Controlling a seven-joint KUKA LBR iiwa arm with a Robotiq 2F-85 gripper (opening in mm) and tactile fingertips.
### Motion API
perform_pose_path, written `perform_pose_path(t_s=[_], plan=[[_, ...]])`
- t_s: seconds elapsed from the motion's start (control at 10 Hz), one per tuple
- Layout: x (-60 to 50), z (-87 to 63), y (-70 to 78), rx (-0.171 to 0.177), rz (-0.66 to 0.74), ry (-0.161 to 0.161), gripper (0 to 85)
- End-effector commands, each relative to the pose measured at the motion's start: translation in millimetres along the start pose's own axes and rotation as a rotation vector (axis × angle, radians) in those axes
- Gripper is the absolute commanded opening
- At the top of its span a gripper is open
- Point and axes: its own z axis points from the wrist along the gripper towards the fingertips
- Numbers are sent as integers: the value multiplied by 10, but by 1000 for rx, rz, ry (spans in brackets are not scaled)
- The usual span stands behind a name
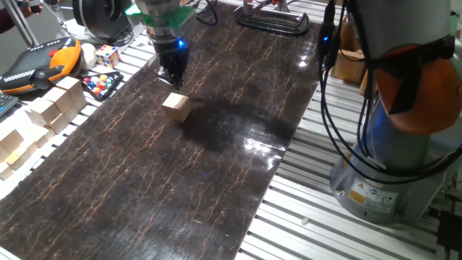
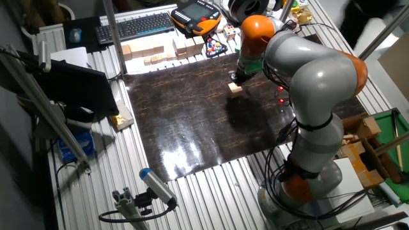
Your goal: Pick up one small block
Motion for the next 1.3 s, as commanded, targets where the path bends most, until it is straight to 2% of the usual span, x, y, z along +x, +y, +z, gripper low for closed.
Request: perform_pose_path(t_s=[0.0, 0.2, 0.4, 0.7, 0.9, 1.0, 1.1, 1.2], plan=[[-16, 49, -12, -5, -1, 4, 7], [-25, 98, -16, -8, 2, 13, 7], [-25, 98, -16, -34, 20, 16, 7], [-25, 98, -16, 7, 11, 20, 7], [-25, 98, -16, 33, 6, 0, 7], [-25, 98, -16, 28, -3, -3, 7], [-25, 98, -16, 18, -15, -16, 50], [-25, 98, -16, 30, -16, -35, 280]])
